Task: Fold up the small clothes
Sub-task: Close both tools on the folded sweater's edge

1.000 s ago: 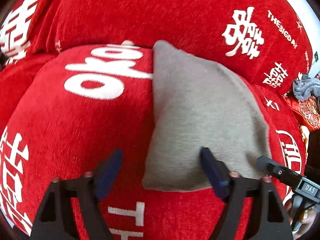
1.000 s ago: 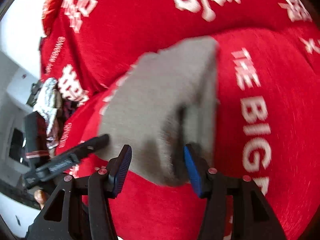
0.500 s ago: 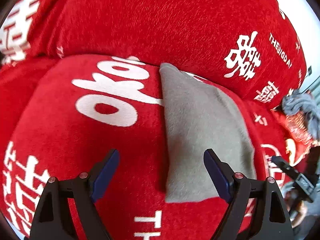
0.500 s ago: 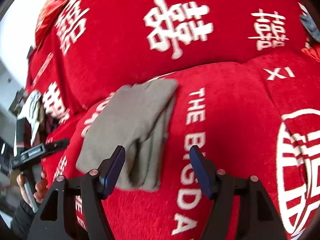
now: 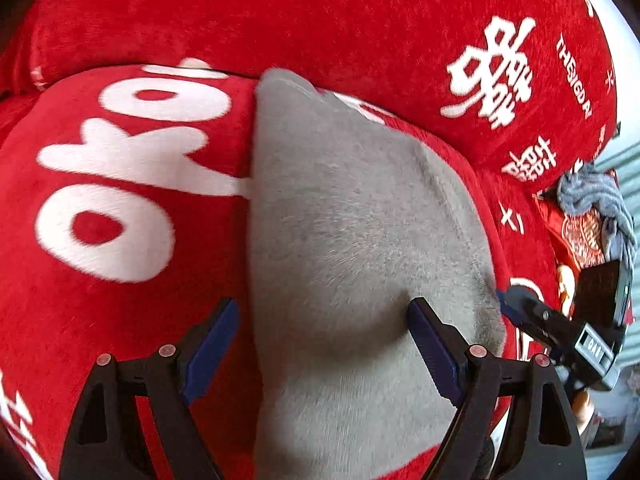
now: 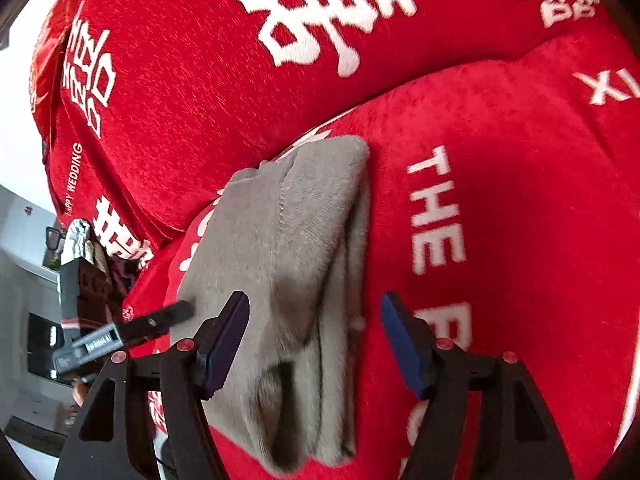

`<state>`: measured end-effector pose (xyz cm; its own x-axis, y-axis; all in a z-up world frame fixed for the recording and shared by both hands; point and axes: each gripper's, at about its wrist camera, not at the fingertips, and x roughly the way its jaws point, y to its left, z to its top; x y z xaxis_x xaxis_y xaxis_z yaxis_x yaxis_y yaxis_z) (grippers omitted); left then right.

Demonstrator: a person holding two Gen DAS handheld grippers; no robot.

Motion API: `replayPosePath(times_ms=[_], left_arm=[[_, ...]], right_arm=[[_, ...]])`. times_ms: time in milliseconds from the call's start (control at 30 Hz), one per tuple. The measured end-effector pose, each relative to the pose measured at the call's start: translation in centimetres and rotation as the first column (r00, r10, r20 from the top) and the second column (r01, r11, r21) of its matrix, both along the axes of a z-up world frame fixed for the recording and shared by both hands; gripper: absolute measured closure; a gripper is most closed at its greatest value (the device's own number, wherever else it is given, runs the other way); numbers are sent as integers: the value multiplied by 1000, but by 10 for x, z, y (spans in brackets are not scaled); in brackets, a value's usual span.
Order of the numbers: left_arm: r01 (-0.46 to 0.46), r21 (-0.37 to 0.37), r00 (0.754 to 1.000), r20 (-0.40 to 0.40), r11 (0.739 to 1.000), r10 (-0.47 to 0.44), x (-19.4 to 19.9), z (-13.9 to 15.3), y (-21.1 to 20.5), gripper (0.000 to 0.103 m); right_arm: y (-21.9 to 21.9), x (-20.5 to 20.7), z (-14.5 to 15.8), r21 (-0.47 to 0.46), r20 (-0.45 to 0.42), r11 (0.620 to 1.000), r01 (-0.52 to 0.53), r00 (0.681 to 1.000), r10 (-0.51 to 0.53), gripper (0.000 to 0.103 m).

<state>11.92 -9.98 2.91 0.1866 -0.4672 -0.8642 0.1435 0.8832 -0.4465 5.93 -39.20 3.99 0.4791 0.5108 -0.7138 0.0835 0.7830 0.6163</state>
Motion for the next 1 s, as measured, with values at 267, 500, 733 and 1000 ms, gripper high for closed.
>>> replayPosePath(times_ms=[267,500,733,1000], left_arm=[[47,-54,999,-8,997,-47,19,-22,-18,2],[71,76,983,164,995,-83,10,-24,-44,0],[73,85,978,190,994,-88,9,-18,-46,15],[78,167,962,248,983,-118,-3,0,-51,48]], right_arm=[[21,37,-34,33,-5,999,-31,999,31,31],[58,39,-34,-154,114,983,-103,986,121,31],[64,42,-32,-158,107,981,-113,986,130,50],[94,35,-2,-374,134,917,-141,970,204,66]])
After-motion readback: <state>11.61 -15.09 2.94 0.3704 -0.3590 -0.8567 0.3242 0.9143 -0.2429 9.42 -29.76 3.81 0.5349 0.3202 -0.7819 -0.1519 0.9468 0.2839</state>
